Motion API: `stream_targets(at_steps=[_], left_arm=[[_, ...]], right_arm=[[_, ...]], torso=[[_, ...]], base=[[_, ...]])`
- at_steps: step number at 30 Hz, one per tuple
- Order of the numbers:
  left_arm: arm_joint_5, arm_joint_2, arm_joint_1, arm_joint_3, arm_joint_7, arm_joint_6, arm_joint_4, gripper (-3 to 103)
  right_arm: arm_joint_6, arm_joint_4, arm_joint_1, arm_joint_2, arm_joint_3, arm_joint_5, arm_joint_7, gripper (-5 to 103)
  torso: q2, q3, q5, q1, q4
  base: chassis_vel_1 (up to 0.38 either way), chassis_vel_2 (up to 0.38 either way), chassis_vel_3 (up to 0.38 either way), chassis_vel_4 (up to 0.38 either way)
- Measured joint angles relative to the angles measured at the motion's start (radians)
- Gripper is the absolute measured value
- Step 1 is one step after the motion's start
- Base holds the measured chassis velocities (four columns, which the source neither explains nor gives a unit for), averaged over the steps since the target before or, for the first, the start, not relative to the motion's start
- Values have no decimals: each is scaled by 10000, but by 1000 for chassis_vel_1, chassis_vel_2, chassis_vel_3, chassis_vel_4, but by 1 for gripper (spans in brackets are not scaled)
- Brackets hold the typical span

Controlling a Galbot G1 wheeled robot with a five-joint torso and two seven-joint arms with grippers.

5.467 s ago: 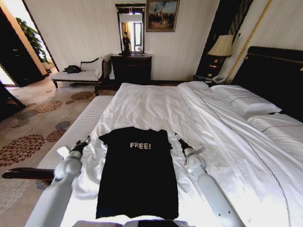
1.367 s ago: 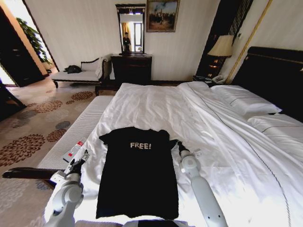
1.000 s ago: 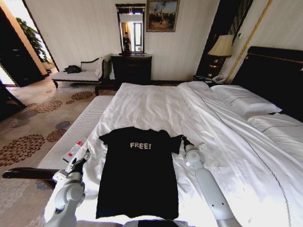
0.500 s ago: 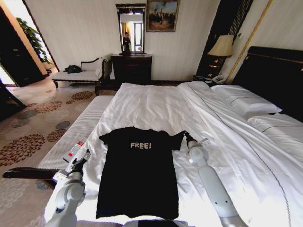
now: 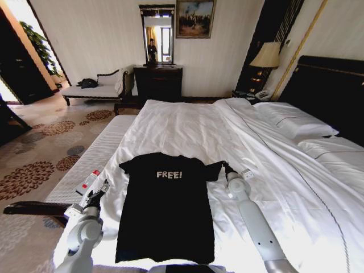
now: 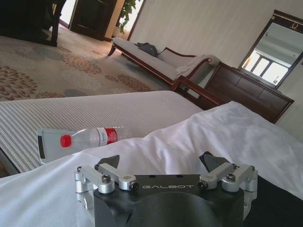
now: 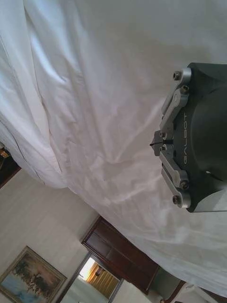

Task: Fold the clothes on the bed.

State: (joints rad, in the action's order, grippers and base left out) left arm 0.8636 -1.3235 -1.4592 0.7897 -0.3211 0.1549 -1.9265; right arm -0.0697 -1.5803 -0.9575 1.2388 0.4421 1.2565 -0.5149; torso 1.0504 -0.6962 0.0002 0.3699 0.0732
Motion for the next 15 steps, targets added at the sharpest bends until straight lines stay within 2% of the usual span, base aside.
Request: stream_targets(at_steps=[15], left_arm=[[123,30,10,7,0,-5,44,100]], right_arm=[[-191,-782,-730,4,363,-212,-340,0]], torso=[[1,1,-2,0,1]], base=[[0,0,0,0]])
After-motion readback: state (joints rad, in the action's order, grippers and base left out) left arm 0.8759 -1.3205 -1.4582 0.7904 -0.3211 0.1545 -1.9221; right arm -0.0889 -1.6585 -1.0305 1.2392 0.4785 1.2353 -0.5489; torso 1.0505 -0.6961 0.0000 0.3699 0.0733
